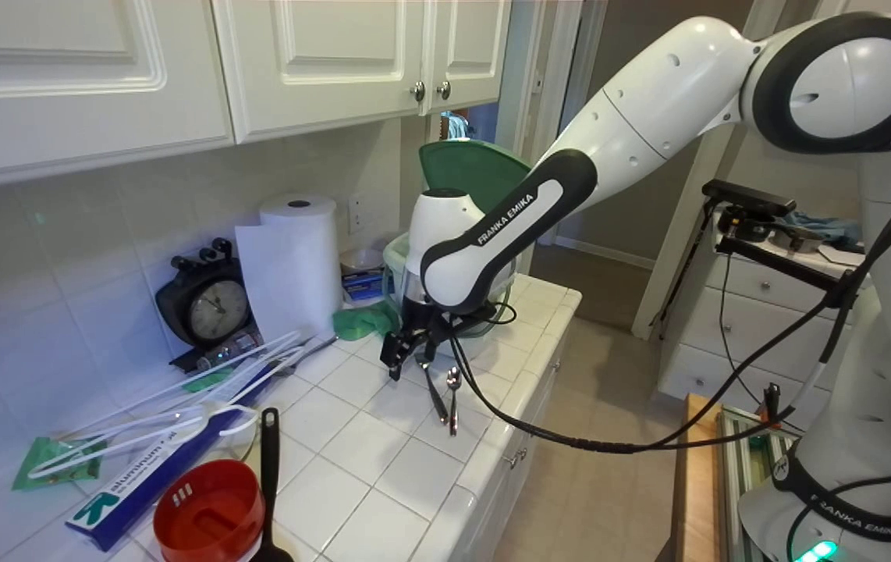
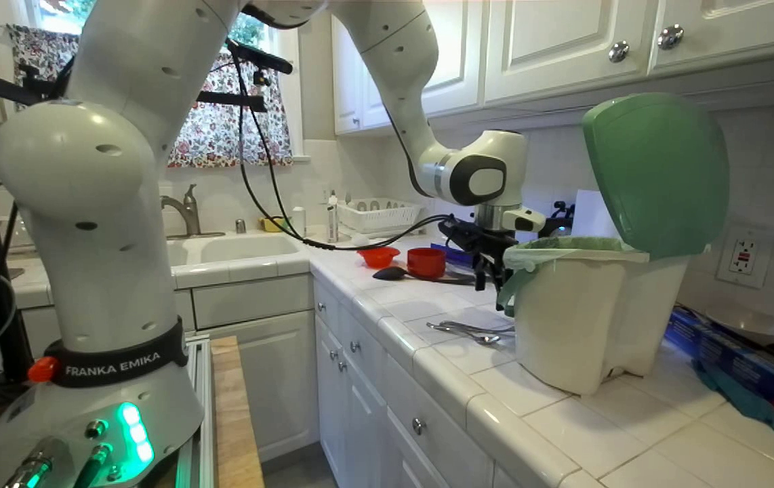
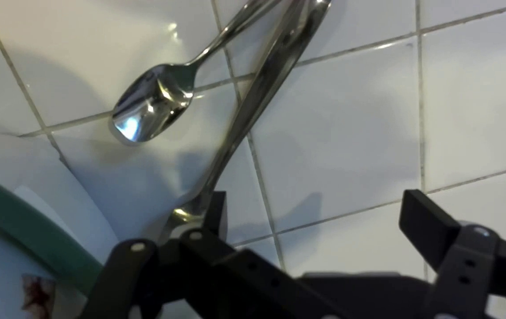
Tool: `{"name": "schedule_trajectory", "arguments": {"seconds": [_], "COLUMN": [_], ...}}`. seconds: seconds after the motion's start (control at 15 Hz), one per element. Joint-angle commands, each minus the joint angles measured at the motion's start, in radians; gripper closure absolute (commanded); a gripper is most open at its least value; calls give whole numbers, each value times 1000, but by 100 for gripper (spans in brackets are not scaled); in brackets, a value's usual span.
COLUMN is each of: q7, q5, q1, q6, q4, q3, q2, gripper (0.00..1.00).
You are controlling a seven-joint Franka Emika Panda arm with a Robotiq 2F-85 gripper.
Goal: Use the silver fork to close the bin
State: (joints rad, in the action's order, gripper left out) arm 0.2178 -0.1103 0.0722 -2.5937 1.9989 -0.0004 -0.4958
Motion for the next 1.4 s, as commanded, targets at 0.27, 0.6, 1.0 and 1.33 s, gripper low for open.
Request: {"name": "schedule_trajectory", "arguments": {"seconds": [0.27,0.6,1.0,1.33], "q7": [132,197,244,337], "q5": [45,111,127,146], "q1": [59,110,139,183], "q6": [-10,-11,-7,12], "q4": [-44,-58,-73,-67], "q3": [-61,-115,-136,-178], "q2": [-64,-86,-100,-92], "gripper": [0,0,0,0]}}
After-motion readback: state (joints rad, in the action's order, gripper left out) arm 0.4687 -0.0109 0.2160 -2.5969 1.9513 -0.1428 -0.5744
